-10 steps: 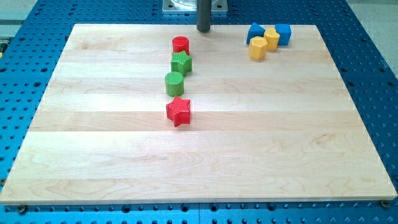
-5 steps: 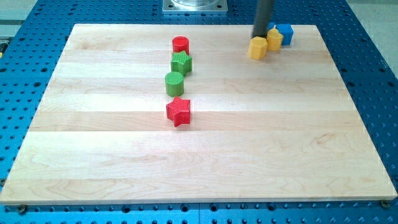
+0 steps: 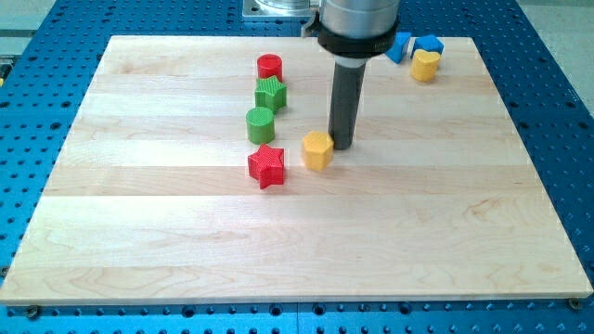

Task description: Place the yellow hexagon at the bottom of the red star

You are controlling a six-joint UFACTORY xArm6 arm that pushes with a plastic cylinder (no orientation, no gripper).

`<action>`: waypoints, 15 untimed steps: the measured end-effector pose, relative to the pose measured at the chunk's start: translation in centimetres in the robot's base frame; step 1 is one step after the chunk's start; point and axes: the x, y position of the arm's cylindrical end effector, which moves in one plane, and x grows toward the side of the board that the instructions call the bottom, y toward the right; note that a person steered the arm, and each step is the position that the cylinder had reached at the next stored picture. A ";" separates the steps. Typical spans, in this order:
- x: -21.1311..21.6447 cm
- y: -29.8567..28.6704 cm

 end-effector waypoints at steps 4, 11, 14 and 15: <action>12.2 -2.6; 14.0 -4.3; 16.6 -8.3; 15.7 -8.8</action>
